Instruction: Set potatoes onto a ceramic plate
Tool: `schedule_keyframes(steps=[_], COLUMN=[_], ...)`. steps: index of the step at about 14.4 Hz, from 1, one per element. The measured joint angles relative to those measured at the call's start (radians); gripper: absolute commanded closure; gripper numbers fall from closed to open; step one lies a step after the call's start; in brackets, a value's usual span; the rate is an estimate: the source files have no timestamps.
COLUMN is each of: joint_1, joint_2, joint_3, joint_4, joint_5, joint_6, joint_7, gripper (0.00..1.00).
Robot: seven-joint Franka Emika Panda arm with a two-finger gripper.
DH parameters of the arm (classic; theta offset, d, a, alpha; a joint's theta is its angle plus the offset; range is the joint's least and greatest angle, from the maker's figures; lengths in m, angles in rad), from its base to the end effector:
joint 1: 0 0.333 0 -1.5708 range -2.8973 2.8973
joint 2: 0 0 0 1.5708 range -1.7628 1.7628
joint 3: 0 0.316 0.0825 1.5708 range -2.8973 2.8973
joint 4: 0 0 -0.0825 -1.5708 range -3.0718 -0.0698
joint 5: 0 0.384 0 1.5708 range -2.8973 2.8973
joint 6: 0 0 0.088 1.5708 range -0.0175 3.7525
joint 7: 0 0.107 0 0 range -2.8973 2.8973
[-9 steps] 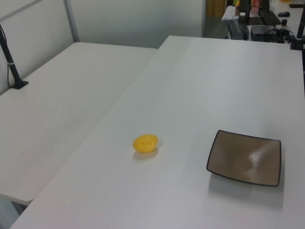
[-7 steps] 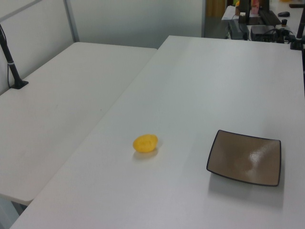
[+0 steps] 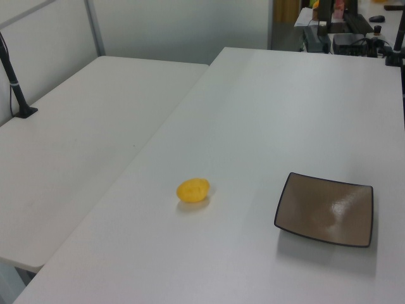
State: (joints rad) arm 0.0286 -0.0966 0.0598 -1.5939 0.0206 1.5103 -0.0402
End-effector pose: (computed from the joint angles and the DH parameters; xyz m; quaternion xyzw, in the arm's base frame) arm 0.5156 0.0498 0.6600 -0.9978 -0.0648 -0.0062 0.0075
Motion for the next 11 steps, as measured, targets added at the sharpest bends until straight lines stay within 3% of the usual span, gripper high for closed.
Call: schedule_keyframes(steps=[7, 11], joint_1=[0.130, 0.187], joint_2=[0.026, 0.097], joint_3=[0.001, 0.002], joint_4=[-0.014, 0.049], joint_5=[0.000, 0.000], joint_6=[0.041, 0.099], joint_7=[-0.001, 0.003], gripper=[0.00, 0.00])
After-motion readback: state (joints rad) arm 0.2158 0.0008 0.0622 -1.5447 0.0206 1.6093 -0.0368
